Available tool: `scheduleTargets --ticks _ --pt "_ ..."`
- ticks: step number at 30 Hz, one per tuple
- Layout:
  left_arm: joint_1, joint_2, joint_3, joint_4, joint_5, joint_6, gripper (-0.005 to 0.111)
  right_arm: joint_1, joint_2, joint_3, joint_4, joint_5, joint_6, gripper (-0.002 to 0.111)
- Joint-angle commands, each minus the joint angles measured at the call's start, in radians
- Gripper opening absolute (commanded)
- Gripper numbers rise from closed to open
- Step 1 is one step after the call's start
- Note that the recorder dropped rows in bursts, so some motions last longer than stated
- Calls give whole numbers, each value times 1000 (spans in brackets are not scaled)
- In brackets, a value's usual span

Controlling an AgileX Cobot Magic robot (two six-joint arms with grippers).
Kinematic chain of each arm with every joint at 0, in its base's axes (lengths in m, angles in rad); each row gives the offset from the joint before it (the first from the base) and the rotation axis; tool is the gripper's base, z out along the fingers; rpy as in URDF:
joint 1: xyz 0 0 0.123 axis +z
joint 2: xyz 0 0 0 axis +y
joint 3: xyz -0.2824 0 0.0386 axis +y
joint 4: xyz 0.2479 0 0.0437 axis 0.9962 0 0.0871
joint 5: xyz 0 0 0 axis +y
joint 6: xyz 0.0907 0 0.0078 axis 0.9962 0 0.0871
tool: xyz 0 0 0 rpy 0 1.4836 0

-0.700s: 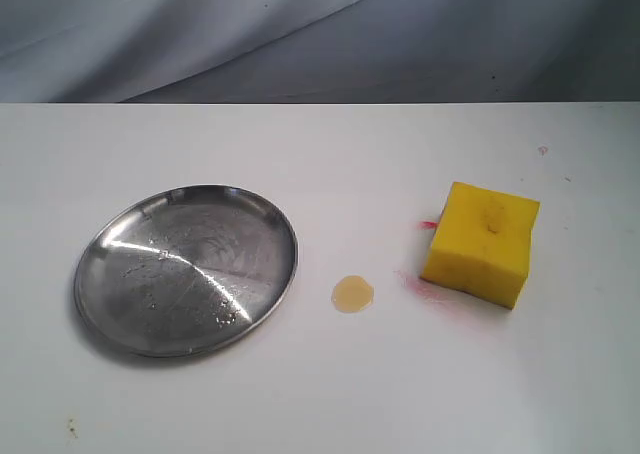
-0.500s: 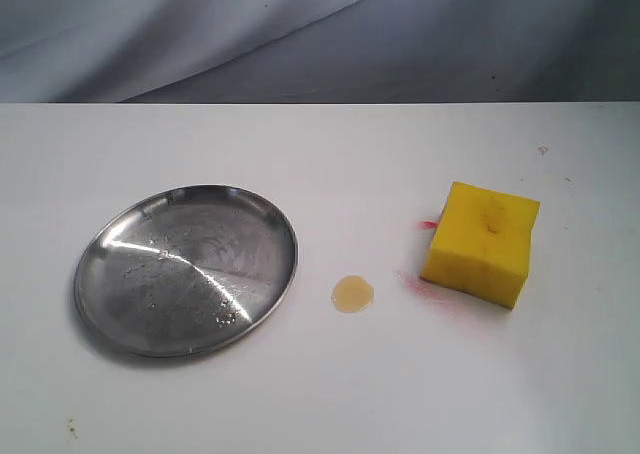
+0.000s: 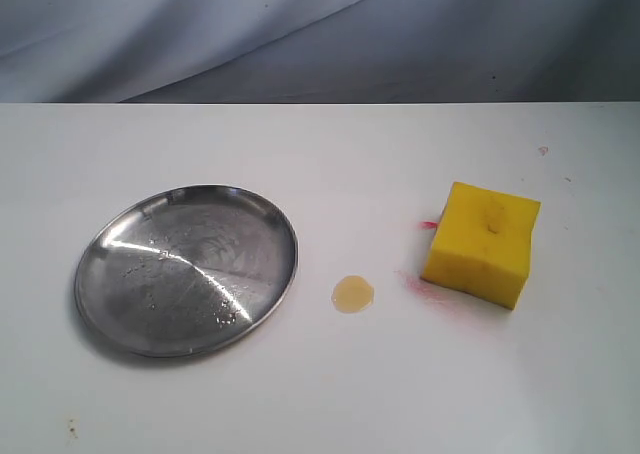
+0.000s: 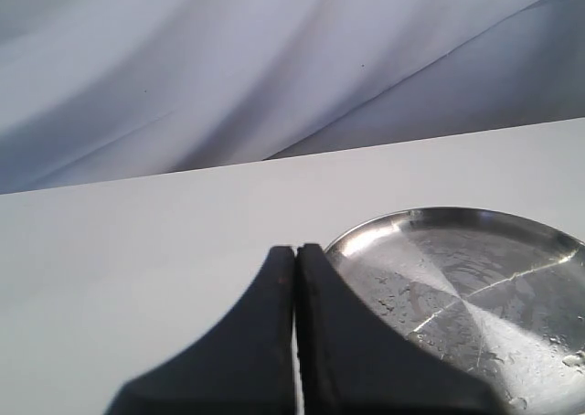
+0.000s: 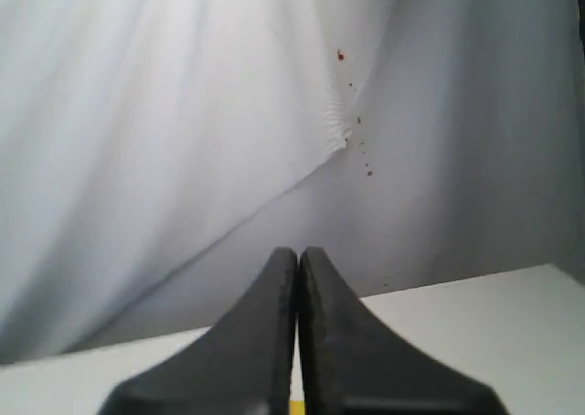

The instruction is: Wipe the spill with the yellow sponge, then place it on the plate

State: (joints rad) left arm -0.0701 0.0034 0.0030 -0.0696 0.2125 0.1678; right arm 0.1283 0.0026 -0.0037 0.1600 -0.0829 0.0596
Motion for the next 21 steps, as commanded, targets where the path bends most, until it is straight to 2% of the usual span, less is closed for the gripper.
scheduleTargets --ticks 1,5,8,16,21 --pt "1 -3 -3 1 -7 -8 0 -9 -3 4 186 -32 78 0" --pt "1 -3 -3 1 -7 -8 0 -9 17 -80 186 89 77 0" --pt "1 -3 -3 1 -7 -8 0 -9 139 -166 182 144 39 0" --pt "1 -3 -3 1 -7 -8 0 -7 657 -505 180 498 -248 0" --pt "1 -3 -3 1 -7 -8 0 -7 944 -679 237 685 -334 1"
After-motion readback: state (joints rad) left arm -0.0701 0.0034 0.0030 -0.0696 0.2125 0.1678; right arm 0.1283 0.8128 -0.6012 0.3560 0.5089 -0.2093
